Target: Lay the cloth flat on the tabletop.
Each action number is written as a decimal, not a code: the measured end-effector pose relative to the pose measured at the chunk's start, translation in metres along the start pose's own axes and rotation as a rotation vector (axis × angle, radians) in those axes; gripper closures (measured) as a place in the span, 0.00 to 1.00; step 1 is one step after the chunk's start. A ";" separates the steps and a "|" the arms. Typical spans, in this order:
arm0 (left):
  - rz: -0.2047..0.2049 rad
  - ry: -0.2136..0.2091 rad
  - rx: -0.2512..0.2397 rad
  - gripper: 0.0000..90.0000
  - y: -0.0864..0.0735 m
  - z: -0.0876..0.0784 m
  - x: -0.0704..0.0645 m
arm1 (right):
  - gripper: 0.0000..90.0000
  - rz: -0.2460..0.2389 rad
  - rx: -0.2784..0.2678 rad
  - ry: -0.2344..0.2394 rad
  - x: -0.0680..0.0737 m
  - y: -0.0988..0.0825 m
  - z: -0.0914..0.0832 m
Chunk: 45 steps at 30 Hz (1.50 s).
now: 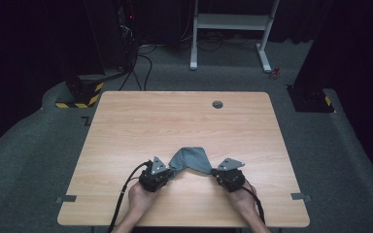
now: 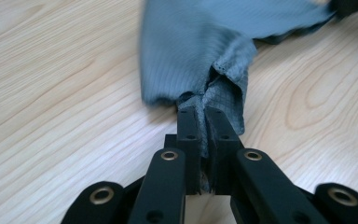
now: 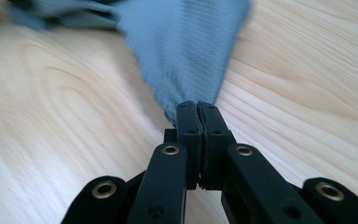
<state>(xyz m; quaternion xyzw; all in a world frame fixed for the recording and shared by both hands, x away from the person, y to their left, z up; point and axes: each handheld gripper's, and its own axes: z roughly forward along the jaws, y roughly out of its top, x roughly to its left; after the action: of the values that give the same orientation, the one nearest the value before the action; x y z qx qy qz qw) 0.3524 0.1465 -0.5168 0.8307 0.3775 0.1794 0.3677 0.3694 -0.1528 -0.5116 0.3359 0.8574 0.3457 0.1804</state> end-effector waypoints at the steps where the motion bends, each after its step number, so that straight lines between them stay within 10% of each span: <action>1: -0.005 0.004 -0.002 0.95 -0.001 -0.001 0.001 | 0.98 0.012 0.003 -0.014 -0.006 -0.004 -0.004; 7: -0.033 -0.007 -0.004 0.90 -0.005 -0.008 0.008 | 0.94 0.050 -0.003 -0.038 -0.020 -0.016 -0.014; 10: -0.045 -0.024 -0.043 0.71 -0.004 -0.013 0.004 | 0.81 0.054 -0.030 -0.016 -0.016 -0.014 -0.017; 17: 0.033 -0.032 -0.045 0.58 0.013 -0.006 -0.016 | 0.75 -0.018 -0.053 0.021 0.006 0.006 -0.007; 21: 0.045 -0.012 -0.009 0.60 0.019 0.008 -0.019 | 0.76 -0.010 -0.030 0.023 0.008 0.013 0.008; 25: 0.084 -0.001 0.036 0.81 0.024 0.019 -0.018 | 1.00 -0.029 0.035 0.032 0.006 0.015 0.020; 28: 0.080 -0.014 0.044 0.94 0.027 0.018 -0.014 | 1.00 -0.052 0.050 0.023 0.006 0.017 0.020; 36: 0.000 -0.048 -0.017 0.94 0.035 -0.001 0.010 | 1.00 -0.035 0.026 0.004 -0.004 0.018 0.010; 45: 0.024 -0.063 -0.017 0.94 0.032 0.004 0.003 | 0.72 -0.068 -0.032 0.063 0.023 0.029 0.024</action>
<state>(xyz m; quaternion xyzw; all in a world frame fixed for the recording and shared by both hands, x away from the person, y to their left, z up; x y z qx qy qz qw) 0.3724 0.1323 -0.4960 0.8373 0.3541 0.1609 0.3843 0.3790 -0.1103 -0.5096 0.2924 0.8679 0.3635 0.1705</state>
